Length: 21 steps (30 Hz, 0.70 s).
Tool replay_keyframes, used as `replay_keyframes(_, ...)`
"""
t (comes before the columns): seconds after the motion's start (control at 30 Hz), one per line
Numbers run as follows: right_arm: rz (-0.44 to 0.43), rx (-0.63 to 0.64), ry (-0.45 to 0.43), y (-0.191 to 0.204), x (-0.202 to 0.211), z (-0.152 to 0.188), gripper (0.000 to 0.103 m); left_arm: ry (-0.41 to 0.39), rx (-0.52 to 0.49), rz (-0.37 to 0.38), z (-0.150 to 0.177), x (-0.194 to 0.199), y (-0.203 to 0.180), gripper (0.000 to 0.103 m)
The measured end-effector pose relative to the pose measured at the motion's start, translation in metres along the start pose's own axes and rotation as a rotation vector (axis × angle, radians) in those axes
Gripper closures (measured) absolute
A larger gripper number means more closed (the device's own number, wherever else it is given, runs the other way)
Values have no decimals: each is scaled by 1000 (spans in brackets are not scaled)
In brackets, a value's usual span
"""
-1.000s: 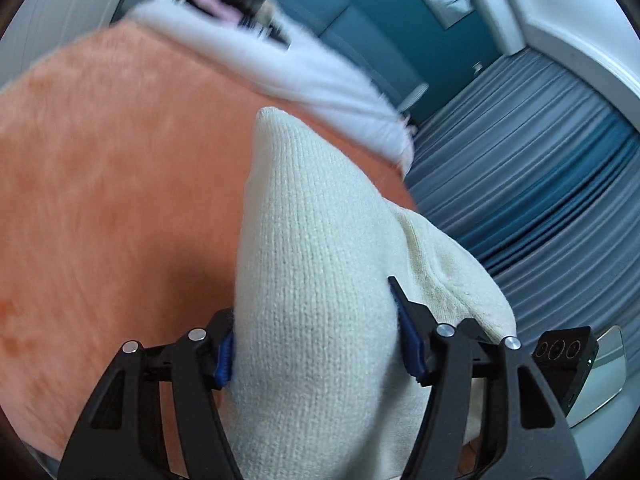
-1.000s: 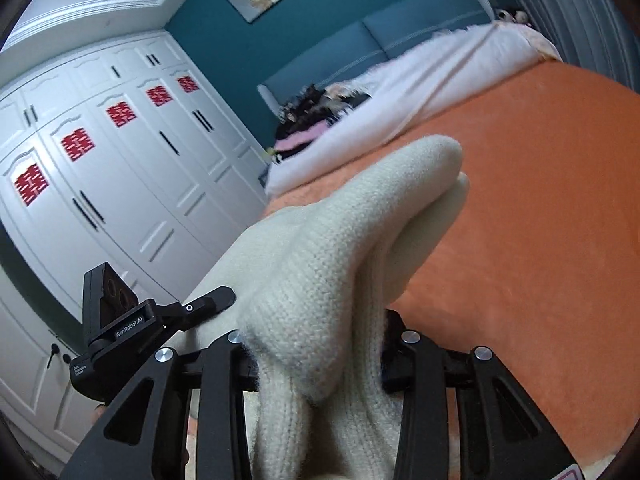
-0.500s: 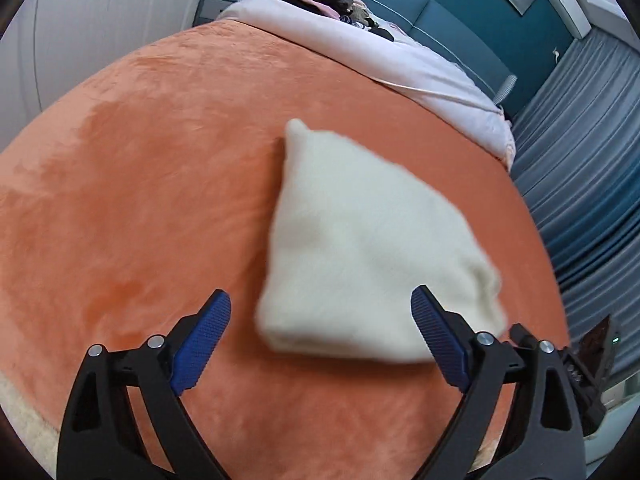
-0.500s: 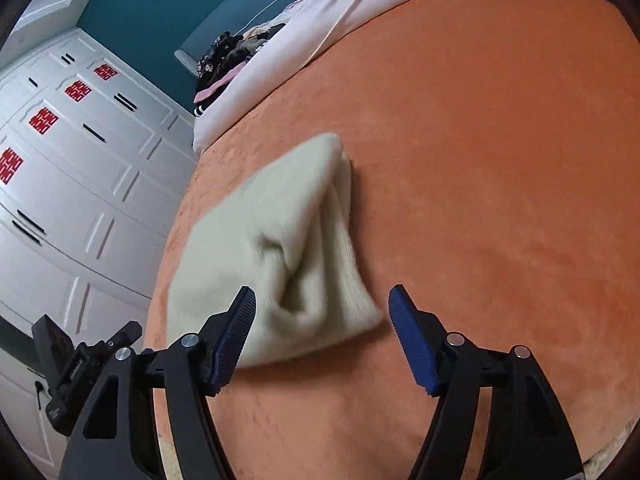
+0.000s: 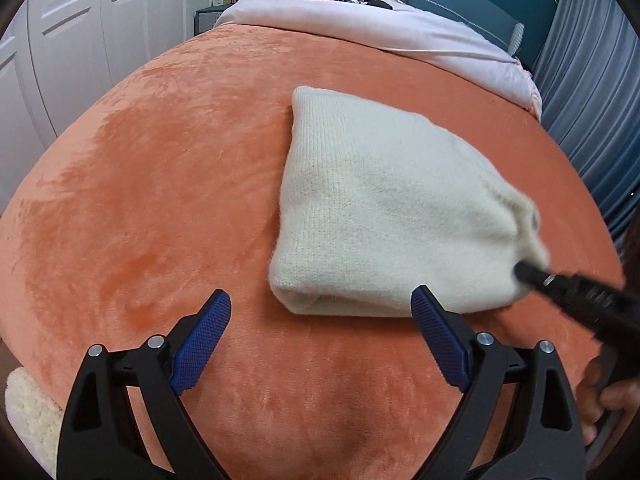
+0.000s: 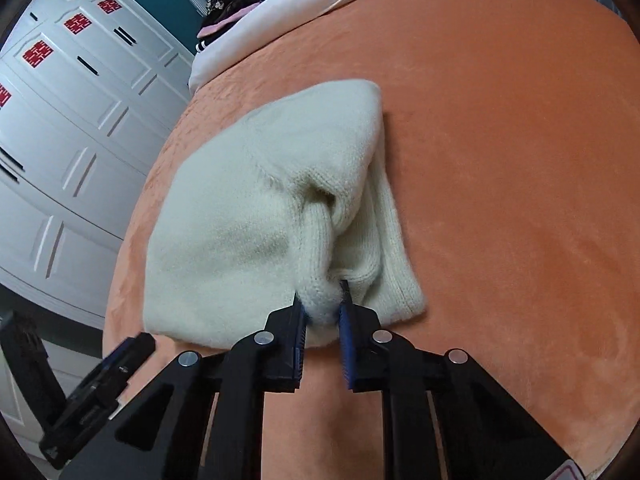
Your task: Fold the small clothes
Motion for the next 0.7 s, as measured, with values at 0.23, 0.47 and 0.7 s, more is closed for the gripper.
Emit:
replay_keyframes(0.23,85,67,26,-9,-6,-9,90,42,-33,-56,5,-18,-1,16)
replay_keyframes(0.47,134,79,33,-6,-8,2,81,47,-66,-88,11,-21,-1,16)
replay_keyframes(0.7,130,87,-83,10,30,-13,55,0,-42,-78,4,0,0,16)
Point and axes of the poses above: each gripper's, at about its wrist camera, not at the fingertips, and x roughly against the way its jaws point, y to its left, z to its underside, the point moved 6 cm from there along -x, roughly the way its jaws point, and after that the axes turned 15 degrees about -z, right-handed, at the moved point
